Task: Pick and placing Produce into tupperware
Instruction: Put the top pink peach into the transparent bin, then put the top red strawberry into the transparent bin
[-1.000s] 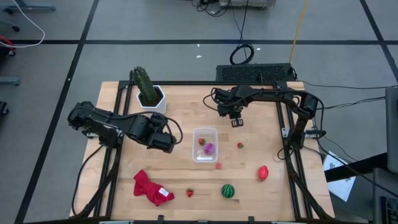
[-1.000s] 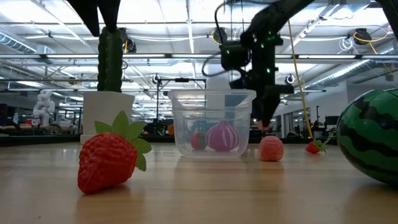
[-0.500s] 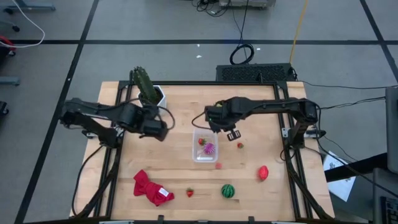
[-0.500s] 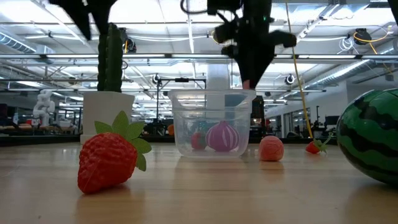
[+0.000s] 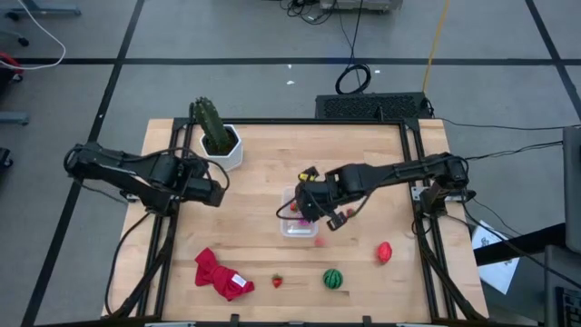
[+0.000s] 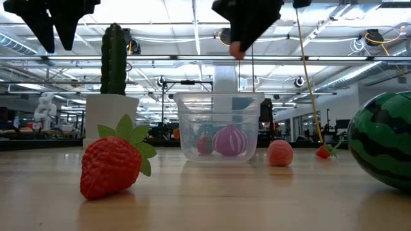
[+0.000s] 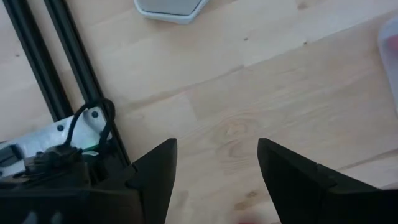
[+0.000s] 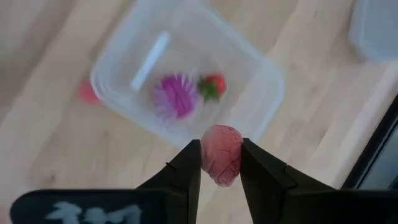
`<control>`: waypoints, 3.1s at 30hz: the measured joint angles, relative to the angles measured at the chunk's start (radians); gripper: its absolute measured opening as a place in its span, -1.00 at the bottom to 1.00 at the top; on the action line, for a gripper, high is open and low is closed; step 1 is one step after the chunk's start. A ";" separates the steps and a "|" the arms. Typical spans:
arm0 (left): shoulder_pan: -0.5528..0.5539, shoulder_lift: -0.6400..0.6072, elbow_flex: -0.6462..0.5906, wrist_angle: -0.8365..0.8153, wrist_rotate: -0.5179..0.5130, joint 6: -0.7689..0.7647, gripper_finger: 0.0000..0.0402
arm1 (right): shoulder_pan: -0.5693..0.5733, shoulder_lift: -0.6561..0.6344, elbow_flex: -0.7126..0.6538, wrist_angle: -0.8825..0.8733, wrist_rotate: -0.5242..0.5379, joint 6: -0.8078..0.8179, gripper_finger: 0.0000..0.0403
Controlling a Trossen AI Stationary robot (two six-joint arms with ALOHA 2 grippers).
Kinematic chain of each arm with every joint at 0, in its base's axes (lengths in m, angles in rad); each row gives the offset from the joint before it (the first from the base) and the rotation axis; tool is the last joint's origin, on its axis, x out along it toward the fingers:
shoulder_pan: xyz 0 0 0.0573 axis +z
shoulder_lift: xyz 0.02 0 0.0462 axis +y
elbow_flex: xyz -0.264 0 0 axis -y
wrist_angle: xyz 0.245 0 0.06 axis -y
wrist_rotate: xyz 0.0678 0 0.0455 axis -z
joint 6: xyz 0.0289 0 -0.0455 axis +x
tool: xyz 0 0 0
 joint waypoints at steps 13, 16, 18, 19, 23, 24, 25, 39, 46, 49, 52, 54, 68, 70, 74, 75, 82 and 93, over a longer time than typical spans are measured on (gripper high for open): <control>0.001 0.002 0.000 0.000 0.032 0.009 0.14 | 0.037 0.031 0.027 0.023 -0.065 0.117 -0.57; 0.001 0.001 0.000 0.000 0.034 0.009 0.14 | 0.038 0.086 0.116 -0.045 -0.065 0.115 -0.57; 0.001 0.002 0.000 0.000 0.035 0.009 0.14 | 0.035 0.135 0.203 -0.110 -0.065 0.113 -0.57; 0.001 0.001 0.000 0.000 0.038 0.009 0.14 | 0.035 0.168 0.249 -0.137 -0.066 0.110 -0.57; 0.001 0.001 0.000 0.001 0.040 0.009 0.14 | 0.022 0.261 0.331 -0.154 -0.108 0.112 -0.57; 0.001 0.001 0.000 0.001 0.040 0.009 0.14 | 0.020 0.274 0.333 -0.156 -0.110 0.114 -0.57; 0.001 0.001 0.000 0.001 0.040 0.009 0.14 | 0.018 0.285 0.333 -0.166 -0.110 0.113 -0.57; 0.001 0.001 0.000 0.002 0.042 0.018 0.14 | -0.028 0.327 0.262 -0.086 -0.188 0.182 -0.57; 0.001 0.001 0.000 0.003 0.041 0.034 0.14 | -0.036 0.327 0.173 0.003 -0.188 0.182 -0.57; 0.001 0.001 0.000 0.003 0.041 0.035 0.14 | -0.043 0.325 0.141 0.042 -0.188 0.186 -0.57; 0.001 0.001 0.000 0.003 0.034 0.035 0.14 | -0.052 0.326 0.110 0.069 -0.188 0.199 -0.57; 0.001 0.001 0.000 0.003 0.033 0.035 0.14 | -0.058 0.325 0.086 0.096 -0.188 0.208 -0.57; 0.001 0.001 0.000 0.003 0.029 0.035 0.14 | -0.058 0.325 0.054 0.106 -0.185 0.208 -0.57; 0.001 0.001 0.000 0.003 0.028 0.035 0.14 | -0.058 0.325 0.054 0.107 -0.185 0.208 -0.57; 0.001 0.001 0.000 0.003 0.028 0.035 0.14 | -0.058 0.325 0.054 0.112 -0.185 0.208 -0.57; 0.001 0.001 0.000 0.003 0.028 0.035 0.14 | -0.058 0.325 0.054 0.113 -0.185 0.208 -0.57; 0.001 0.001 0.000 0.003 0.027 0.037 0.14 | -0.058 0.325 0.054 0.113 -0.185 0.208 -0.42; 0.001 0.001 0.000 0.003 0.021 0.038 0.14 | -0.058 0.325 0.066 0.087 -0.181 0.116 -0.16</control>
